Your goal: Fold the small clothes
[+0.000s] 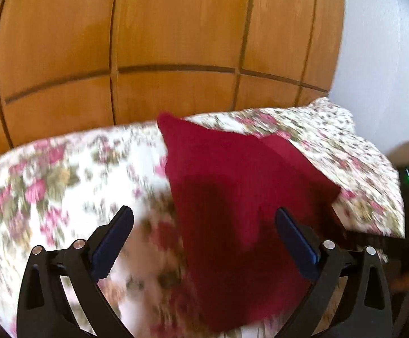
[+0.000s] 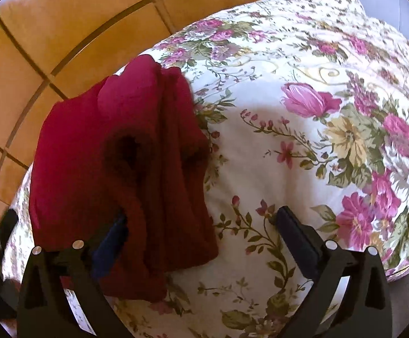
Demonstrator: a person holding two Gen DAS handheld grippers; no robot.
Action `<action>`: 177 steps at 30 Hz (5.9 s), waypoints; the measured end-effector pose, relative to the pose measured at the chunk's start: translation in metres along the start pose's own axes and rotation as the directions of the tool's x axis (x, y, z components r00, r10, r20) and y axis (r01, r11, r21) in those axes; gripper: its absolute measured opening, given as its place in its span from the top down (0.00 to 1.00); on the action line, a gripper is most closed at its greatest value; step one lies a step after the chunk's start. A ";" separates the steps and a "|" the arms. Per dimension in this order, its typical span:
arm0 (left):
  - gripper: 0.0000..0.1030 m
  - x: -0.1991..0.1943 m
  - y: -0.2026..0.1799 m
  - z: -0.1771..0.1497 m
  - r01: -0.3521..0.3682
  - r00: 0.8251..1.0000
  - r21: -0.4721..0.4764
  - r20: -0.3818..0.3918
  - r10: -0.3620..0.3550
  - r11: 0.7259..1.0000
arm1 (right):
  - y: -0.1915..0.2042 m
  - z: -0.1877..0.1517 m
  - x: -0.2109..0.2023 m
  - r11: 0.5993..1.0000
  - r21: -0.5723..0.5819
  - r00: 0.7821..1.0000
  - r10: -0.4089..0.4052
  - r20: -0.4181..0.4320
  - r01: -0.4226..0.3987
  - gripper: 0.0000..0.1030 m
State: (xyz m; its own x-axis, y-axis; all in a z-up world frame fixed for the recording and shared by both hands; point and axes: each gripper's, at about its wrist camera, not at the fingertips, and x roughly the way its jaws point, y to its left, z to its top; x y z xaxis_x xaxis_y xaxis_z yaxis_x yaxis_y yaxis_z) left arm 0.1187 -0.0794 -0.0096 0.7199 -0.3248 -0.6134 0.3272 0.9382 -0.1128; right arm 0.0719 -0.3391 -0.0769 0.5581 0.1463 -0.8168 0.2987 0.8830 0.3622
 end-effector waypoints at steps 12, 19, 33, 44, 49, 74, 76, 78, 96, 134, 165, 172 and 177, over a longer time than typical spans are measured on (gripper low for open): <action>0.05 0.124 0.030 0.021 -0.203 0.965 -0.019 -0.172 0.197 0.979 | 0.016 0.007 0.016 0.995 -0.085 0.998 -0.054 0.040 0.058 0.02; 0.05 0.100 0.028 0.010 -0.195 0.978 -0.051 -0.087 0.190 0.979 | 0.004 0.010 -0.002 0.999 0.027 0.997 0.044 0.056 -0.045 0.02; 0.04 0.074 0.023 -0.006 -0.197 0.980 -0.079 -0.037 0.194 0.977 | 0.007 0.019 -0.028 1.000 -0.015 0.993 -0.007 0.115 0.009 0.02; 0.04 0.074 0.023 -0.008 -0.190 0.981 -0.089 -0.040 0.187 0.978 | 0.042 0.036 -0.020 0.989 -0.119 0.977 0.111 0.183 -0.090 0.02; 0.04 0.074 0.023 -0.008 -0.189 0.982 -0.088 -0.040 0.186 0.978 | 0.038 0.052 0.024 0.985 -0.169 0.996 -0.007 0.085 0.021 0.02; 0.04 0.062 0.029 -0.017 -0.120 0.991 -0.166 -0.075 0.109 0.979 | 0.001 0.045 0.038 0.988 0.031 0.988 0.152 0.033 -0.153 0.02; 0.04 0.058 0.028 -0.018 -0.119 0.991 -0.169 -0.076 0.108 0.978 | 0.000 0.045 0.036 0.986 0.038 0.987 0.159 0.027 -0.160 0.02; 0.04 0.054 0.027 -0.020 -0.116 0.992 -0.176 -0.078 0.104 0.977 | -0.001 0.044 0.034 0.984 0.052 0.985 0.170 0.023 -0.171 0.02; 0.04 0.030 0.036 -0.031 0.031 0.972 -0.304 -0.212 -0.099 0.952 | -0.018 0.038 0.023 0.942 0.170 0.954 0.299 -0.031 -0.290 0.02; 0.40 0.017 0.018 -0.030 0.239 0.945 -0.137 -0.194 -0.263 0.961 | 0.034 0.035 0.017 0.888 -0.027 0.887 0.461 0.032 -0.460 0.46; 0.42 -0.026 -0.050 -0.003 0.282 0.955 0.182 0.044 -0.294 0.942 | 0.029 0.019 -0.075 0.914 -0.238 0.850 0.395 0.348 -0.328 0.47; 0.42 0.017 -0.088 0.012 0.326 0.939 0.243 0.034 -0.343 0.914 | -0.005 0.038 -0.069 0.960 -0.135 0.860 0.280 0.428 -0.245 0.47; 0.42 0.054 -0.104 0.015 0.333 0.938 0.270 -0.001 -0.346 0.903 | -0.023 0.044 -0.053 0.984 -0.053 0.884 0.178 0.432 -0.172 0.47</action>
State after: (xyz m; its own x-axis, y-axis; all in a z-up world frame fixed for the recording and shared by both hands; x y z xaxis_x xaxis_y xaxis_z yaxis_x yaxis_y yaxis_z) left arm 0.1329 -0.1964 -0.0191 0.5617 -0.6288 -0.5376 0.7007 0.7071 -0.0949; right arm 0.0694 -0.3865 -0.0223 0.8811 0.0936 -0.4637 0.1569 0.8669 0.4732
